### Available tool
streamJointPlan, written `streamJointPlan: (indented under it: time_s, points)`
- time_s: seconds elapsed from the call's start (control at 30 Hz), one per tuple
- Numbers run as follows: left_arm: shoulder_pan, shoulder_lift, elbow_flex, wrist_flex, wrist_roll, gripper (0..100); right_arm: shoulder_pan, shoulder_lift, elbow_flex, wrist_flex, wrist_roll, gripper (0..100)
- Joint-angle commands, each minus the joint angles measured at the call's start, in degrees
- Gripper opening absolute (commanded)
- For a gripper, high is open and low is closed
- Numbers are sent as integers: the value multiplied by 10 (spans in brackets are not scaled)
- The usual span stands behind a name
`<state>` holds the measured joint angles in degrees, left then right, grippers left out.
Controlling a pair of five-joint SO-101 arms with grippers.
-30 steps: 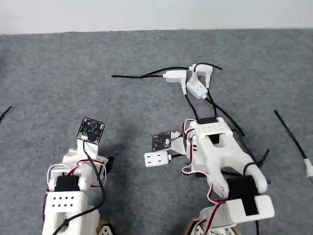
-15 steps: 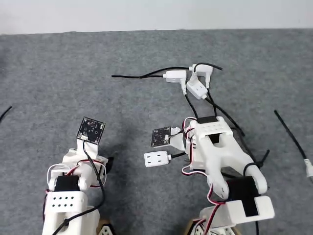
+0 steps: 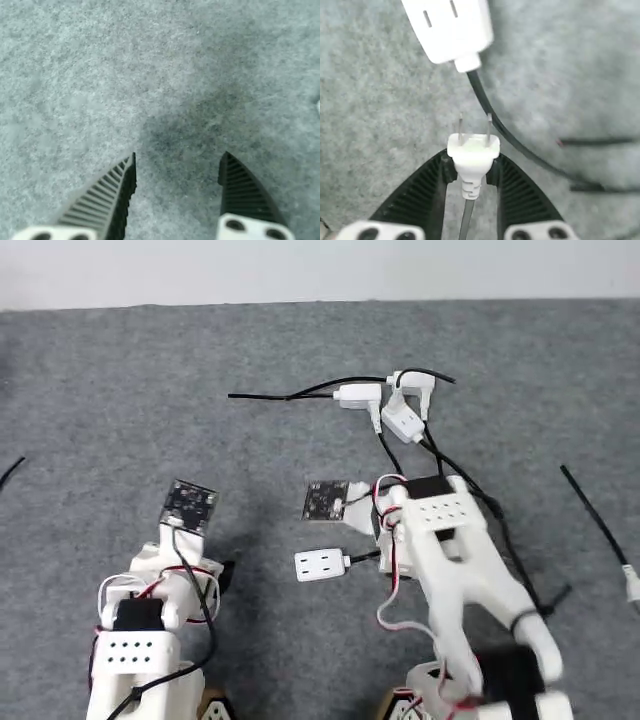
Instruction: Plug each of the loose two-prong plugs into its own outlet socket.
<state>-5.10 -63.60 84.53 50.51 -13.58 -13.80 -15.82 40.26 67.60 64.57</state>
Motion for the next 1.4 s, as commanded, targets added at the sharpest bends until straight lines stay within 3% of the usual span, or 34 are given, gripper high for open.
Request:
streamJointPlan:
  time_s: [0.0, 0.2, 0.3, 0.37, 0.57, 0.77, 1.37]
  points:
    - [86, -9, -39, -8, 34, 250, -6, -105, 0, 36, -53, 9]
    - [224, -9, -117, -11, 222, 254, -6, -187, 33, 77, -115, 9]
    - [262, -9, -121, -52, 334, 254, -15, -181, 52, 83, -134, 9]
    - [281, -9, -102, -84, 369, 254, -27, -171, 60, 83, -150, 9]
    - [350, -9, -26, -149, 376, 254, -84, -175, 61, 83, -185, 9]
    - [359, -9, -16, -176, 378, 254, -143, -200, 60, 89, -221, 9]
    - [358, -9, -7, -184, 376, 254, -147, -320, 29, 174, -222, 9]
